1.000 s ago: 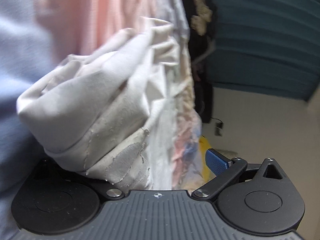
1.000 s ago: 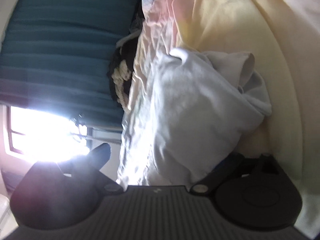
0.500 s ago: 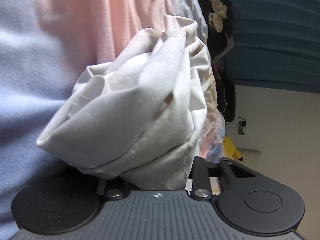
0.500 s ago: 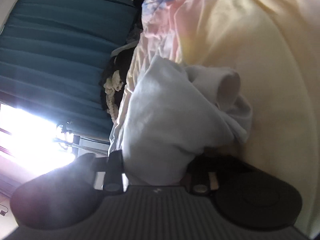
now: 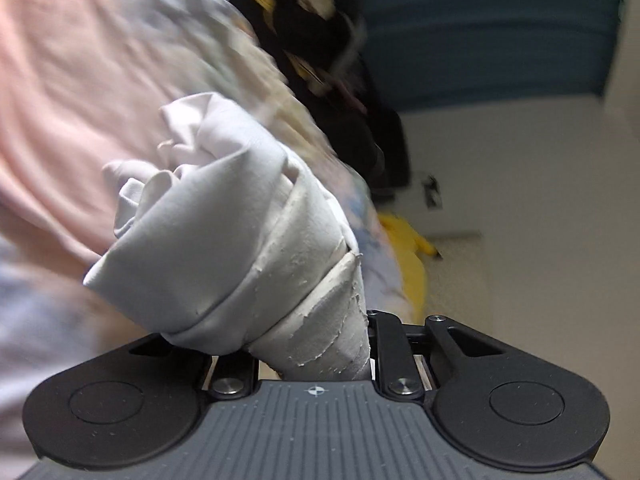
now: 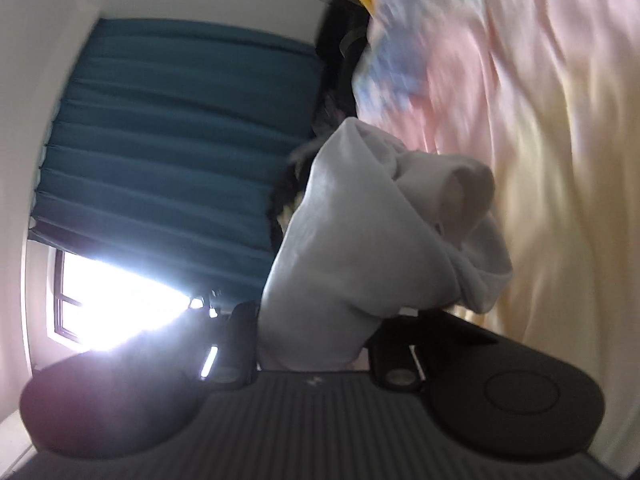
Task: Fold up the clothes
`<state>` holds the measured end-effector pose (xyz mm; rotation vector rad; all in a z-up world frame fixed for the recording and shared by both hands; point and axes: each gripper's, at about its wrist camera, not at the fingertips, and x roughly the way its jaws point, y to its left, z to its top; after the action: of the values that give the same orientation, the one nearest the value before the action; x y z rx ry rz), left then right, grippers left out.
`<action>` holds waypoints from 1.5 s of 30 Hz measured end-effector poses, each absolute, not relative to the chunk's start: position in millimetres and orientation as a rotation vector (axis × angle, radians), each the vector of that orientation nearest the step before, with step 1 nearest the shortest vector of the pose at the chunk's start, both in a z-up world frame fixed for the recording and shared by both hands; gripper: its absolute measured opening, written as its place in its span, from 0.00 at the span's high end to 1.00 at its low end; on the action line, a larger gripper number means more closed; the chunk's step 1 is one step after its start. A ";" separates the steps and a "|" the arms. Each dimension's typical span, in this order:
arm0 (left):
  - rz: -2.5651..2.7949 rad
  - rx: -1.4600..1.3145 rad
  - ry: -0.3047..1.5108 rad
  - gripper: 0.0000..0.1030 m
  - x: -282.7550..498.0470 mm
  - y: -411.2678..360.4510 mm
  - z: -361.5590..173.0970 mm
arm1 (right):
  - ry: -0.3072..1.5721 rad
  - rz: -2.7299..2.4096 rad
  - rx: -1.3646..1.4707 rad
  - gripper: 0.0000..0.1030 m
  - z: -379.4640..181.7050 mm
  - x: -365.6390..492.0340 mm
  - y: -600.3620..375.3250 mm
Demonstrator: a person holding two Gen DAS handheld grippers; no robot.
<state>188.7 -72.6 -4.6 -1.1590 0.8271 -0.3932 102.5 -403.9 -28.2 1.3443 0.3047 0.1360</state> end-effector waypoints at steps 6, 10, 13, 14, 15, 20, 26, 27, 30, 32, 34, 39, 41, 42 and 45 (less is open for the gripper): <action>-0.550 -1.160 0.887 0.77 193.8 -193.4 4.4 | 0.218 0.036 1.257 0.82 23.2 76.8 -503.6; -0.643 -1.140 0.908 0.77 194.7 -258.4 -5.6 | 0.176 -0.019 1.190 0.82 39.8 56.6 -560.3; -0.699 -1.094 0.899 0.76 204.9 -294.9 -20.2 | 0.122 -0.030 1.166 0.82 35.5 43.9 -594.6; -0.702 -1.075 0.895 0.75 207.5 -300.2 -30.2 | 0.095 -0.024 1.159 0.82 29.6 40.5 -604.4; -0.704 -1.057 0.892 0.75 210.2 -305.4 -40.2 | 0.068 -0.009 1.156 0.82 21.8 31.8 -613.6; -0.716 -0.963 0.874 0.75 223.3 -331.8 -90.3 | 0.069 0.007 1.152 0.82 -48.5 25.1 -636.9; -0.640 -0.797 0.992 0.72 211.0 -340.6 -138.4 | 0.259 -0.126 1.269 0.81 -155.7 8.7 -636.9; -0.634 -0.770 1.001 0.72 208.9 -341.2 -141.8 | 0.284 -0.143 1.282 0.81 -168.4 5.2 -635.5; -0.633 -0.707 1.009 0.68 204.4 -340.7 -142.0 | 0.318 -0.150 1.246 0.82 -185.2 1.6 -631.5; -0.635 -0.685 1.020 0.62 202.8 -338.4 -139.2 | 0.321 -0.157 1.250 0.80 -183.7 2.7 -630.5; -0.635 -0.678 1.043 0.41 202.4 -334.9 -136.4 | 0.329 -0.162 1.243 0.77 -178.7 3.6 -630.3; -0.658 -0.596 1.049 0.08 186.3 -319.2 -117.9 | 0.370 -0.146 1.216 0.51 -159.7 -12.1 -620.2; -0.653 -0.551 1.046 0.06 180.5 -312.0 -110.7 | 0.381 -0.138 1.215 0.38 -152.1 -20.4 -616.5; -0.650 -0.533 1.044 0.06 177.5 -307.3 -107.2 | 0.393 -0.136 1.201 0.35 -147.4 -23.5 -614.0; -0.642 -0.493 1.024 0.05 168.7 -288.2 -96.4 | 0.452 -0.138 1.135 0.21 -132.3 -28.4 -609.0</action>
<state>168.7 -288.2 -96.4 -0.4932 1.0242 -0.6419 -28.4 -609.0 -132.3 1.1346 0.4518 -0.1383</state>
